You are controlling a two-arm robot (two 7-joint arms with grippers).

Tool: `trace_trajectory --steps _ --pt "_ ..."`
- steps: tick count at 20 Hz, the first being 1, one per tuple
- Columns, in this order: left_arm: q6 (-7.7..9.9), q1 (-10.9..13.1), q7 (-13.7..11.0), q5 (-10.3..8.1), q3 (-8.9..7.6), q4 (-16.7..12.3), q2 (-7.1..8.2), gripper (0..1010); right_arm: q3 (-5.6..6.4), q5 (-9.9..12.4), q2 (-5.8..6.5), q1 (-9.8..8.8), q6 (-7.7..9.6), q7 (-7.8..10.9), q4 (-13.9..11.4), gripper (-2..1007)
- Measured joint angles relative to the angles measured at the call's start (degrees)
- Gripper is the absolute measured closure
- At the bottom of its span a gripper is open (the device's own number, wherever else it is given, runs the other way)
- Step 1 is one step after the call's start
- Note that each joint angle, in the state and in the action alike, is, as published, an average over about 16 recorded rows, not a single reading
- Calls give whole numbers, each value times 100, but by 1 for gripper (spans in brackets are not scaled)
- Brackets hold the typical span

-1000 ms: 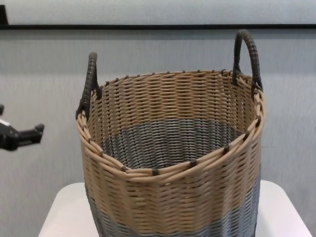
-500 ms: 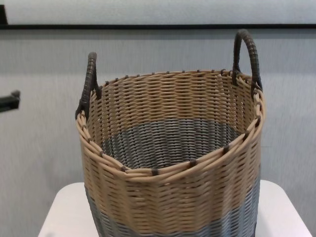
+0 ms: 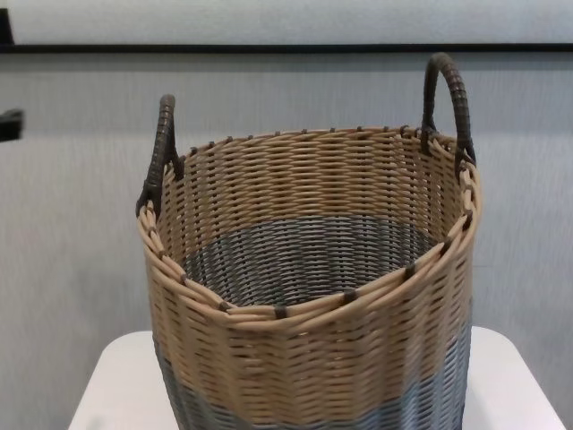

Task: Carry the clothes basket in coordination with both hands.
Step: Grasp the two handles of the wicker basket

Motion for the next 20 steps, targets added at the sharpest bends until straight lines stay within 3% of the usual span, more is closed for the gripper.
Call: trace_trajectory --steps 10,20 --pt "610 191 -1113 -903 -343 -748 283 8 131 -9 -132 18 -35 141 -173 0" --pt "1086 302 -1803 -1410 -469 -1081 416 8 159 -122 -234 -6 -75 291 -181 0"
